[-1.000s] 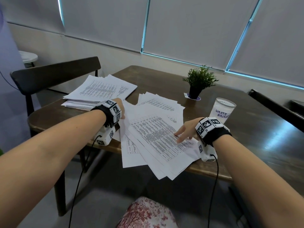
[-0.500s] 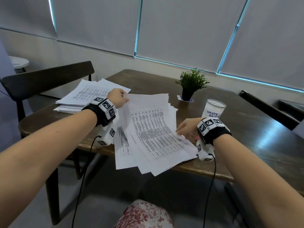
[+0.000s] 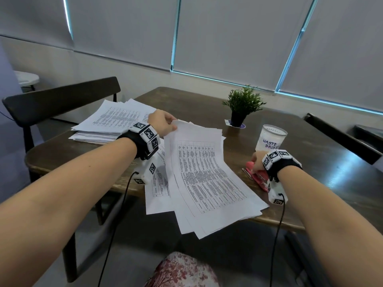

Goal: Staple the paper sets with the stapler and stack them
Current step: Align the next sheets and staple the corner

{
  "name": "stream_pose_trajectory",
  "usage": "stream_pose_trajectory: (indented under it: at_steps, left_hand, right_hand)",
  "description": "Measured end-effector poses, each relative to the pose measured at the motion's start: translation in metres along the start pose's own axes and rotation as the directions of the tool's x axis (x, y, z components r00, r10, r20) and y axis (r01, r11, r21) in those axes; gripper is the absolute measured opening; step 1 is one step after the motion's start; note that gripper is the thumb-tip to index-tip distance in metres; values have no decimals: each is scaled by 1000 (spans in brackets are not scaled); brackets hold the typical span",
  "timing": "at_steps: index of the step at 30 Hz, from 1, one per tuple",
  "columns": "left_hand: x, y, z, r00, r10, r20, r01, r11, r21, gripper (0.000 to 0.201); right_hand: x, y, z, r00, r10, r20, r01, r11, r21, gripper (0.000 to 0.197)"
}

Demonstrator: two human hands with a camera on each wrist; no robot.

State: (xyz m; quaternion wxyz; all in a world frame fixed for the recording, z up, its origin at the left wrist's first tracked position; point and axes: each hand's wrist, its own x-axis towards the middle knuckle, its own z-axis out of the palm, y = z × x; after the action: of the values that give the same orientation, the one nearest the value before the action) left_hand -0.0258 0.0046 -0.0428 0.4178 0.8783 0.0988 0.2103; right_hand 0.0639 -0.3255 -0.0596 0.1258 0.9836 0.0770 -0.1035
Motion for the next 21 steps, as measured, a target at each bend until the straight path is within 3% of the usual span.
stream_pose_trajectory:
  at_steps: [3, 5, 10, 14, 18, 21]
  left_hand:
    - [-3, 0, 7, 997, -58, 50, 57, 998, 21, 25]
    - [-6, -2, 13, 991, -92, 98, 89, 995, 36, 27]
    - [-21, 5, 30, 979, -112, 169, 95, 990, 105, 34]
    - [-40, 20, 43, 929, -137, 344, 79, 981, 178, 30]
    - [-57, 27, 62, 867, -141, 479, 13, 965, 260, 35]
    - [-66, 27, 71, 811, -133, 570, -103, 926, 363, 32]
  right_hand:
    - [1, 4, 0, 998, -2, -57, 2, 1000, 17, 42]
    - [-3, 8, -1, 987, 10, -160, 2, 997, 75, 26]
    - [-26, 2, -33, 927, 34, -373, 45, 978, 202, 26]
    - [-40, -13, -45, 954, 16, -298, 88, 939, 332, 42]
    - [-57, -37, -34, 976, -99, -193, 158, 934, 320, 28]
    - [-62, -49, -12, 980, -145, -134, 178, 944, 277, 31]
